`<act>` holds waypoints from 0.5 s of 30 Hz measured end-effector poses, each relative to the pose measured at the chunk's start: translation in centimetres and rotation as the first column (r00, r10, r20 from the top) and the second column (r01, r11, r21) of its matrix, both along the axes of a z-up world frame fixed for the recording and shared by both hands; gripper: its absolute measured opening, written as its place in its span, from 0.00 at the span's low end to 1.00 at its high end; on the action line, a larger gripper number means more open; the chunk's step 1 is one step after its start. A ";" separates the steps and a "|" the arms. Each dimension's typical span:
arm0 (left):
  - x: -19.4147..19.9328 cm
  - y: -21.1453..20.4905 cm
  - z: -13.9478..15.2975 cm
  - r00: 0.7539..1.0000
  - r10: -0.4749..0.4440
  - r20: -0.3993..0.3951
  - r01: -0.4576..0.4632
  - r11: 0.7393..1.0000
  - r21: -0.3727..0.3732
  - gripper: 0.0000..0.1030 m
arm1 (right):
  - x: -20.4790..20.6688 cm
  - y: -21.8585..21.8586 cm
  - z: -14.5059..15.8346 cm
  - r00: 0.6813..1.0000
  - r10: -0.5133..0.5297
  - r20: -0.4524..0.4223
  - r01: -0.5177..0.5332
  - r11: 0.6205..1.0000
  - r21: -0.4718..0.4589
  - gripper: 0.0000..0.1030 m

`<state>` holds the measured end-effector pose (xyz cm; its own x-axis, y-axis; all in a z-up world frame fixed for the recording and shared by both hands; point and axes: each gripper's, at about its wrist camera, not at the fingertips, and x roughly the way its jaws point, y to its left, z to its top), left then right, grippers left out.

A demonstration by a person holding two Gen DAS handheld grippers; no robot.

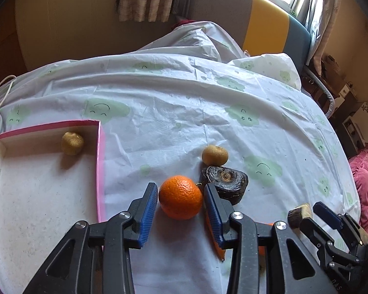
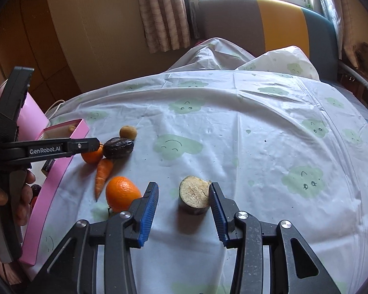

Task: Organize fruits
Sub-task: 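Grasp the cut eggplant slice with the right tool and carry it to the tray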

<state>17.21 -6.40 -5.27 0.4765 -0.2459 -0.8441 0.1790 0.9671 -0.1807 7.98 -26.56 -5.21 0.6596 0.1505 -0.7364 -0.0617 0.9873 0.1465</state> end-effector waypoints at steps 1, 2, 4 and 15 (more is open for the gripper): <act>0.0 0.0 -0.1 1.000 -0.001 0.003 0.001 1.000 0.002 0.39 | 0.0 -0.1 0.0 1.000 -0.009 0.002 0.009 1.000 -0.006 0.53; 0.0 0.0 -0.2 1.000 -0.004 0.007 0.004 1.000 0.000 0.38 | 0.1 -0.2 -0.1 1.000 -0.009 0.001 0.009 1.000 -0.003 0.53; 0.0 0.0 -0.2 1.000 -0.008 0.013 0.008 1.000 -0.002 0.38 | 0.4 -0.2 -0.4 1.000 -0.006 -0.012 0.006 1.000 -0.005 0.53; -1.7 1.0 1.0 0.998 -0.005 0.057 0.006 1.000 -0.018 0.36 | 0.6 -0.2 -2.0 0.999 0.001 -0.050 -0.002 1.000 -0.011 0.34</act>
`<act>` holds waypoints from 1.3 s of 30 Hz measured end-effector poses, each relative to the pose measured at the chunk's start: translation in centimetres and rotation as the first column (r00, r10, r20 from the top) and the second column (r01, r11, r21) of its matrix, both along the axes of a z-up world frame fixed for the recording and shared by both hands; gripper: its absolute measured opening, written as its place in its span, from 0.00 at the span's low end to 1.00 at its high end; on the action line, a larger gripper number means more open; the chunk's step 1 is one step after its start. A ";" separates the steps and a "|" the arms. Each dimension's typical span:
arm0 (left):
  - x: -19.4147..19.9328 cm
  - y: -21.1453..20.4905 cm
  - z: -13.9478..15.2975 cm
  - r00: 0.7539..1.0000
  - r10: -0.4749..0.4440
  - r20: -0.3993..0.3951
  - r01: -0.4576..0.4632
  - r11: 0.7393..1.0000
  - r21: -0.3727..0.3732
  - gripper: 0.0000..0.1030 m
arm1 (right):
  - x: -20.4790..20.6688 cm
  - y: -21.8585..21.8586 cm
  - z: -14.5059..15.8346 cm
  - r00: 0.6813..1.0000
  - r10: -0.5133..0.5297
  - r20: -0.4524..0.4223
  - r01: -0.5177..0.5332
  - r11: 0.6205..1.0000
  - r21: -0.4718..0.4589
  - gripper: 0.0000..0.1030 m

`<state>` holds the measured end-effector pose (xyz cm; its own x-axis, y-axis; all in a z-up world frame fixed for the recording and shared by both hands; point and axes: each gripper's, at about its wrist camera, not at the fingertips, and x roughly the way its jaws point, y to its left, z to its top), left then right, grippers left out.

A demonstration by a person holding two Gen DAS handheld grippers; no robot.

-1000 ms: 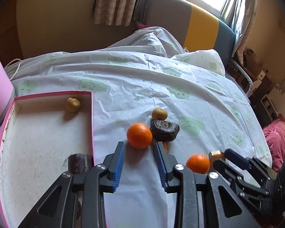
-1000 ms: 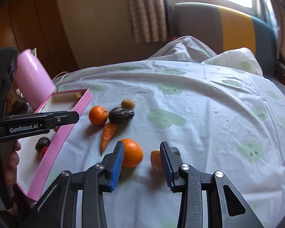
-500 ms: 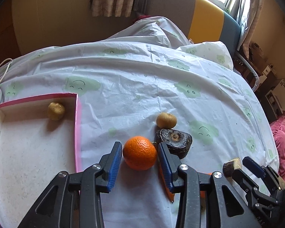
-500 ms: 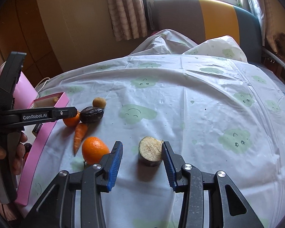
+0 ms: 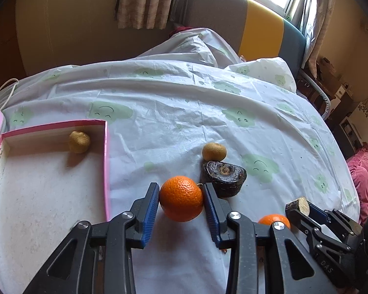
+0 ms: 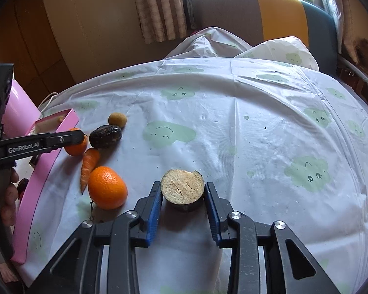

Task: Organize fruits
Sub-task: 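Grasp the cut eggplant slice with the right tool and carry it to the tray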

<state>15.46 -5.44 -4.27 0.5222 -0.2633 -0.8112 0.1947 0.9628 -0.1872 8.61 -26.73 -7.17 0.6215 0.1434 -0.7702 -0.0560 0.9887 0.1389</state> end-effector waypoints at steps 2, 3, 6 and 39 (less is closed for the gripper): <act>-0.6 0.5 0.9 1.000 0.009 0.015 -0.009 1.000 -0.015 0.36 | 0.1 -0.1 -0.3 1.000 0.002 -0.017 -0.002 1.000 0.006 0.33; -1.0 0.9 1.4 1.000 0.017 0.025 -0.017 1.000 -0.021 0.36 | 0.1 -0.1 -0.2 1.000 0.004 -0.015 -0.004 1.000 0.007 0.33; -2.1 2.6 3.1 0.997 0.048 0.059 -0.046 0.998 -0.031 0.36 | 0.3 0.2 -0.2 1.000 0.007 -0.017 -0.007 1.000 -0.017 0.33; -10.3 12.2 3.2 0.947 0.307 0.094 -0.315 0.945 0.085 0.37 | -1.8 2.3 2.9 0.999 0.016 0.044 -0.010 0.992 -0.127 0.32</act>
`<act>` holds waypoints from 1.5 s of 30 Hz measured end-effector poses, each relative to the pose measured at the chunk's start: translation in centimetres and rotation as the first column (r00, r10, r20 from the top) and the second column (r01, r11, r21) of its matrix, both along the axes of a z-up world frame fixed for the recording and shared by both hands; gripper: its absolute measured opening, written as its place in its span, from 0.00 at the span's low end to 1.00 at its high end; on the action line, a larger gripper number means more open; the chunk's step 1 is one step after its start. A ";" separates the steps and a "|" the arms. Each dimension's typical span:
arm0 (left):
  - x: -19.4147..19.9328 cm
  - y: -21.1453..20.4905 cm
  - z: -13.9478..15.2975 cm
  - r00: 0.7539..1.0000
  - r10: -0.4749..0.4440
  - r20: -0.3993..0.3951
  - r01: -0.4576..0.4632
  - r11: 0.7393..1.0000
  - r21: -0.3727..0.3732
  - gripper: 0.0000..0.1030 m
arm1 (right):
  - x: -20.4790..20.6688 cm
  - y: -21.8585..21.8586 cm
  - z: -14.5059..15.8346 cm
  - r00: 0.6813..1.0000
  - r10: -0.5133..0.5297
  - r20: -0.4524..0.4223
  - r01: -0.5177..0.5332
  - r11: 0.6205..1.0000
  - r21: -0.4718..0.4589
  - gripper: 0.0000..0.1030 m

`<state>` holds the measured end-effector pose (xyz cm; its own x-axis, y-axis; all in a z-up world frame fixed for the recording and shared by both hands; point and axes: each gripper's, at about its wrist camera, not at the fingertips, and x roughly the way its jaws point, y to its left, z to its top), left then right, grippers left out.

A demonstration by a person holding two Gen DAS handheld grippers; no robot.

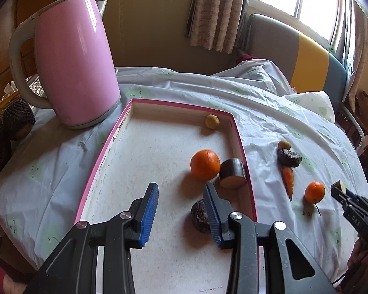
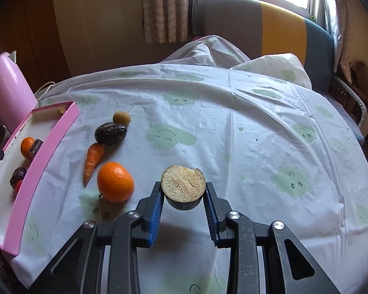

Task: Organize fruits
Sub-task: 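Grasp the cut eggplant slice with the right tool and carry it to the tray, then release the eggplant slice into the tray from the right tool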

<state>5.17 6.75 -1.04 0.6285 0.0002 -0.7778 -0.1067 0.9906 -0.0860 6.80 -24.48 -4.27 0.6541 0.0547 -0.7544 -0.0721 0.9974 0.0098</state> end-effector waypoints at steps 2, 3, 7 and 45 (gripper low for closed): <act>-0.3 0.1 0.0 1.000 0.001 -0.001 -0.001 1.000 -0.004 0.37 | -0.4 0.8 0.8 0.999 0.026 0.018 -0.027 1.000 0.011 0.32; -0.5 0.1 -0.1 1.000 0.001 -0.003 -0.001 1.000 -0.006 0.37 | -0.5 1.3 1.2 0.999 0.045 0.024 -0.045 0.999 0.020 0.32; -1.0 0.5 -0.3 1.000 0.010 -0.004 -0.010 1.000 -0.012 0.37 | -1.3 4.3 2.4 0.986 0.163 0.037 -0.165 0.985 0.059 0.32; -2.9 1.4 -0.7 0.999 0.031 -0.006 -0.032 0.999 -0.031 0.37 | -3.4 15.0 2.1 0.924 0.383 0.010 -0.380 0.912 0.153 0.61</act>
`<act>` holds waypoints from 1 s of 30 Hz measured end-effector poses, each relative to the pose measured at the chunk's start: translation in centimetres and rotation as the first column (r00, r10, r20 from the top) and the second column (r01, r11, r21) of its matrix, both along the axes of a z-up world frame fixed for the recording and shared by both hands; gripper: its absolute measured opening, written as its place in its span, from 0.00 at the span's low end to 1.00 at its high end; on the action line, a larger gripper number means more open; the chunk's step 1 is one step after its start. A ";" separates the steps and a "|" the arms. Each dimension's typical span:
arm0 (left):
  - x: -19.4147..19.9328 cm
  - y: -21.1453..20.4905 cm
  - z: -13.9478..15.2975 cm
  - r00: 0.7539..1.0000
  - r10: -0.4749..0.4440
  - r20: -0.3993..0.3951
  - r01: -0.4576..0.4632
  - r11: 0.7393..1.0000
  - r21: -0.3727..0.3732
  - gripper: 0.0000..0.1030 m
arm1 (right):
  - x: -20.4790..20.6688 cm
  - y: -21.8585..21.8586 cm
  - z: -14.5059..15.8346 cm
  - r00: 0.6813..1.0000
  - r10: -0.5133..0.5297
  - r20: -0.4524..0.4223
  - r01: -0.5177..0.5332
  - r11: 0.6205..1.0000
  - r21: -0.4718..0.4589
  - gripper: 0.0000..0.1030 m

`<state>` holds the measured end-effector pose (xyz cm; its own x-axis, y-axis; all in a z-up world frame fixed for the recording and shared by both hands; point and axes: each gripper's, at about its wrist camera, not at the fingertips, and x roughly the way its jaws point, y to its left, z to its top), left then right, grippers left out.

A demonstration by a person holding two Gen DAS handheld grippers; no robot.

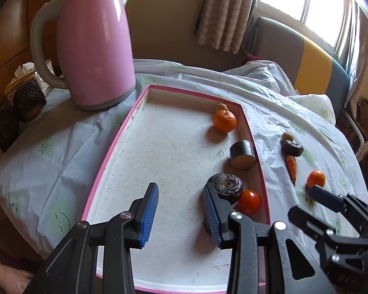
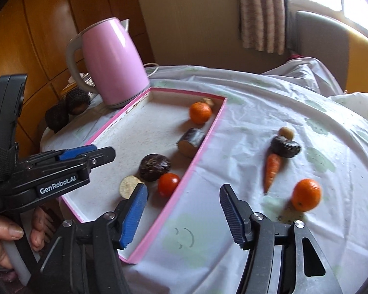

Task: Organize fruits
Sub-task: 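Release the eggplant slice into the tray from the right tool, then move the left tool to the orange carrot and close on it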

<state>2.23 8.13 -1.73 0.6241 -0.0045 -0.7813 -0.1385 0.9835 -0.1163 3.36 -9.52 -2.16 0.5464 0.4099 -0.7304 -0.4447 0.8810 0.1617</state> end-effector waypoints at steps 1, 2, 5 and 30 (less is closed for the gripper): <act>0.0 -0.2 0.0 1.000 -0.006 0.001 0.006 1.000 0.002 0.37 | 0.0 -0.4 0.1 1.000 -0.017 0.005 0.017 1.000 -0.003 0.61; 0.0 -0.4 0.1 1.000 -0.012 0.002 0.012 1.000 0.005 0.37 | 0.0 -0.9 0.1 0.999 -0.035 0.010 0.035 0.999 -0.006 0.61; 0.0 -1.0 0.2 0.999 -0.031 0.005 0.031 0.999 0.011 0.37 | 0.1 -2.9 0.2 0.996 -0.085 0.015 0.085 0.996 -0.003 0.62; 1.1 -6.7 0.3 0.983 -0.185 -0.015 0.186 0.981 0.049 0.37 | 0.9 -16.9 -1.6 0.870 -0.493 0.000 0.493 0.869 -0.045 0.70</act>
